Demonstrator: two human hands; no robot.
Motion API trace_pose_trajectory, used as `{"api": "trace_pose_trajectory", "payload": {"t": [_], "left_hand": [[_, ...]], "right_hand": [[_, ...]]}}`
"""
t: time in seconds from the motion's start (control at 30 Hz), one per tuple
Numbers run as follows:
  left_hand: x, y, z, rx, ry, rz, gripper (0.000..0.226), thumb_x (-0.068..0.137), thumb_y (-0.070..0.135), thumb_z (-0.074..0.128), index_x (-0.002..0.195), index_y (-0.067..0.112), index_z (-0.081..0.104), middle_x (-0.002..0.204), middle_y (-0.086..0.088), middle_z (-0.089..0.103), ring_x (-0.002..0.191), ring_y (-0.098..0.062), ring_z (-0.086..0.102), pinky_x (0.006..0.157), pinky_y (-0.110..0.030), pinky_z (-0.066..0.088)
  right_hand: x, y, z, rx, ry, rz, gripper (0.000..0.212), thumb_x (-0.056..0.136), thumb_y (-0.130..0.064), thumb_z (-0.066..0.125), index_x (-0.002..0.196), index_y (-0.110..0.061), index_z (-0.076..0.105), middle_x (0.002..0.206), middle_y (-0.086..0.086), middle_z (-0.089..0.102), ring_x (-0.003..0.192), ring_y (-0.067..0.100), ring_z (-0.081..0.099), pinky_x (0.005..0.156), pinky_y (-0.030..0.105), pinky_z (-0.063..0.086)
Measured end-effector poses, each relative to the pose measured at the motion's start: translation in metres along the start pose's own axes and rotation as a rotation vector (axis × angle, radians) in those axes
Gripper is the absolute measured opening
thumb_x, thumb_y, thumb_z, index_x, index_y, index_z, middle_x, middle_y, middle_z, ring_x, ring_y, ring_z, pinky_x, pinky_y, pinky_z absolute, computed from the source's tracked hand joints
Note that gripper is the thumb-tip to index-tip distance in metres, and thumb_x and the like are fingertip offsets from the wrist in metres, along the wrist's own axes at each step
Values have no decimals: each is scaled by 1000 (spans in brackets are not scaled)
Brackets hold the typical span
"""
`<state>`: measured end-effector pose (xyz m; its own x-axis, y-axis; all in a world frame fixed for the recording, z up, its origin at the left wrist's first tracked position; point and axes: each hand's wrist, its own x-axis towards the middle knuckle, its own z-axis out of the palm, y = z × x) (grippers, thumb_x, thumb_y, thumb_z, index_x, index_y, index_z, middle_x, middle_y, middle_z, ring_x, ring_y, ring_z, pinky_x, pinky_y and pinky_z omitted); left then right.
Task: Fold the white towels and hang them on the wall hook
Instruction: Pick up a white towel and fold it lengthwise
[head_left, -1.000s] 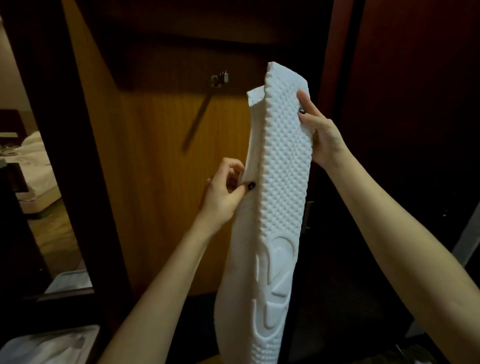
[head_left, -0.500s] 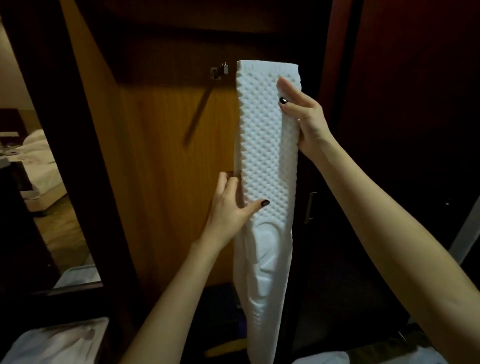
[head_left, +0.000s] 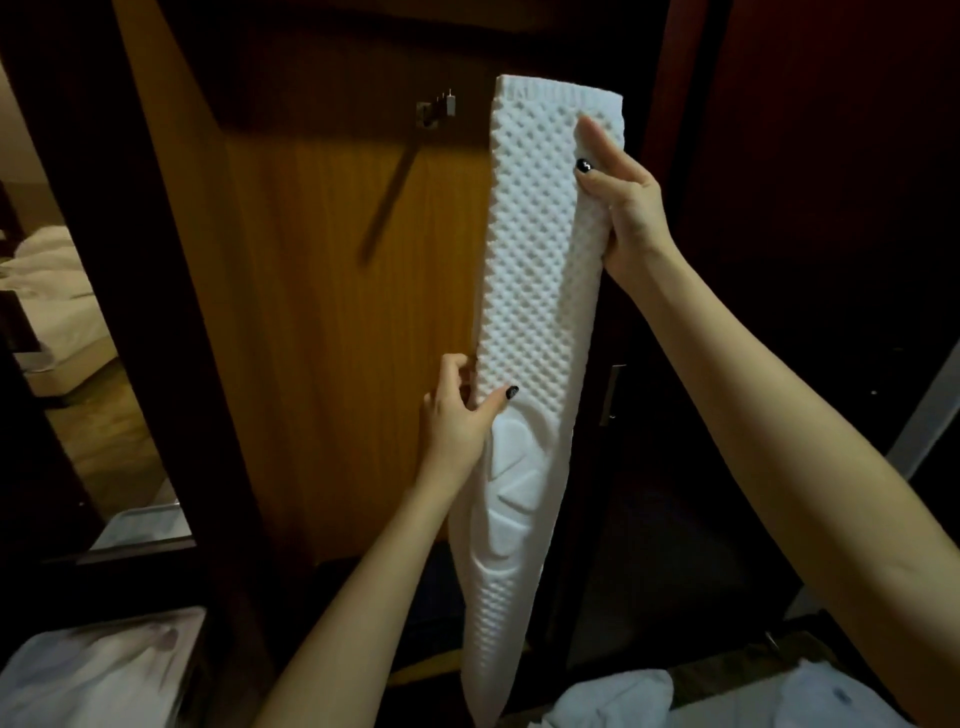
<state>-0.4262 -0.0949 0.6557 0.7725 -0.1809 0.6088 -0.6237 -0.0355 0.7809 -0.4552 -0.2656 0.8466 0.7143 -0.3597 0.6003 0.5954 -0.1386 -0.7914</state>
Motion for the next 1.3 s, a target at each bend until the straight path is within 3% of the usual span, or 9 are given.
{"api": "trace_pose_trajectory", "payload": {"t": [0.2, 0.37, 0.47, 0.67, 0.77, 0.87, 0.97, 1.07, 1.3], "left_hand": [[-19, -17, 3, 10, 29, -22, 34, 77, 38, 75, 84, 40, 42, 82, 19, 57, 80, -1, 56, 66, -25, 44], [-39, -27, 10, 9, -3, -211, 53, 79, 39, 74, 121, 30, 43, 110, 15, 51, 106, -4, 52, 84, -23, 42], [-44, -18, 16, 18, 78, -208, 61, 83, 36, 71, 133, 23, 39, 103, 13, 48, 87, 20, 46, 67, -1, 37], [-46, -14, 26, 164, 191, -166, 28, 84, 25, 71, 99, 8, 54, 93, 2, 53, 85, -14, 47, 68, -22, 32], [-45, -22, 21, 60, 126, -178, 42, 85, 27, 70, 66, 16, 34, 59, 6, 34, 56, -9, 31, 51, -24, 22], [-40, -28, 12, -85, 11, -199, 42, 85, 22, 70, 60, 20, 36, 70, 3, 45, 63, -3, 38, 56, -14, 34], [-29, -40, 1, -324, -282, -329, 16, 78, 26, 74, 92, 19, 68, 121, -1, 62, 113, -13, 57, 94, -18, 45], [-22, -44, -5, -461, -504, -453, 30, 69, 34, 74, 97, 22, 72, 102, 4, 73, 99, -11, 67, 77, -17, 51], [-22, -58, 1, -423, -418, -459, 23, 70, 25, 79, 89, 15, 73, 89, 2, 75, 86, -14, 71, 67, -18, 52]], "right_hand": [[-2, 2, 5, 6, 7, -9, 50, 88, 10, 52, 136, -6, 53, 139, -1, 54, 123, 2, 51, 103, 24, 45], [0, 1, 11, -28, 24, -60, 52, 88, 11, 49, 138, -3, 50, 144, 8, 51, 125, 2, 48, 94, 18, 47], [3, 0, 9, -27, 45, -82, 52, 87, 12, 50, 138, -1, 50, 144, 10, 50, 126, 3, 48, 95, 18, 47], [4, 3, 7, -16, 108, -103, 49, 87, 10, 53, 135, -1, 52, 141, 10, 52, 123, 2, 51, 92, 19, 48], [3, 7, 3, -4, 123, -78, 50, 86, 9, 53, 135, -3, 54, 140, 6, 54, 120, 0, 52, 89, 17, 49], [4, 9, 0, 29, 93, -43, 52, 87, 9, 52, 137, -6, 51, 143, 3, 51, 121, 0, 51, 91, 19, 49], [3, 10, -4, 176, -23, 20, 56, 89, 9, 50, 142, -7, 45, 149, 5, 43, 132, 21, 48, 106, 38, 46], [3, 11, -3, 209, -86, 49, 57, 90, 8, 49, 144, -8, 41, 152, 2, 37, 136, 21, 43, 111, 42, 40], [6, 21, -14, 177, -68, 94, 58, 90, 7, 49, 145, -8, 40, 146, -9, 38, 139, 19, 39, 110, 38, 41]]}}
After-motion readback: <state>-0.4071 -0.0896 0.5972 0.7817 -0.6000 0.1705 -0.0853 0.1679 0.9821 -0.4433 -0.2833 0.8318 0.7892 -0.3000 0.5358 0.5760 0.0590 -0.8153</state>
